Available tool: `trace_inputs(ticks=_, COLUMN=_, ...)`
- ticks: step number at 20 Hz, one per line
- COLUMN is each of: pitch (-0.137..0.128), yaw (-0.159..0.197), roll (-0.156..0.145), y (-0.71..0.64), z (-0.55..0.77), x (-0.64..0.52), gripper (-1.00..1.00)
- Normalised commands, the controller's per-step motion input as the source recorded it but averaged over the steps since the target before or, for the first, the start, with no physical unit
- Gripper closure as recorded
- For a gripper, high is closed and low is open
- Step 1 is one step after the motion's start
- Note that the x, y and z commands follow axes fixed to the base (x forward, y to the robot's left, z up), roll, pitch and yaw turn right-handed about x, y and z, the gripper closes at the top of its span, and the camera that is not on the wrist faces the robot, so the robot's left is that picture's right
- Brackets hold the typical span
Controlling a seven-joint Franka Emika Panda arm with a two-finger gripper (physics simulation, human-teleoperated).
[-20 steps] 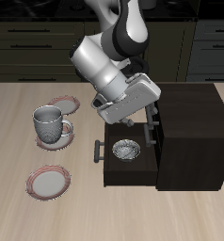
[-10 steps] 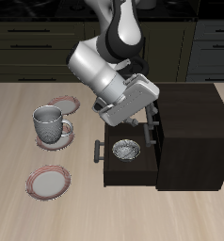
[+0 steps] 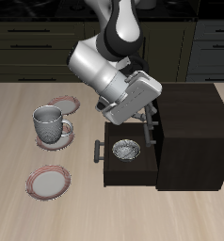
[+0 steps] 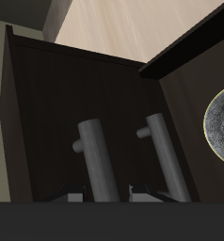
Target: Open the top drawer
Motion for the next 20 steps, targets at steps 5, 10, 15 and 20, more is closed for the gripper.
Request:
trace_inputs(ticks=5, pitch=-0.002, yaw=-0.005, roll=-0.02, y=-0.13, z=0.03, x=0.08, gripper=1.0)
trace_inputs(ticks=10, pitch=0.0, yaw=0.014, roll=-0.008, y=-0.06, z=0.02, x=-0.01, gripper=1.0)
trace_inputs(ticks=15, pitch=-0.002, yaw=0.036, roll=-0.025, y=-0.23, z=0.08, x=0.0, gripper=1.0)
trace_inputs(ticks=20, pitch=-0.005, yaw=0.02, roll=-0.051, y=-0.4, z=0.14, x=-0.02, gripper=1.0)
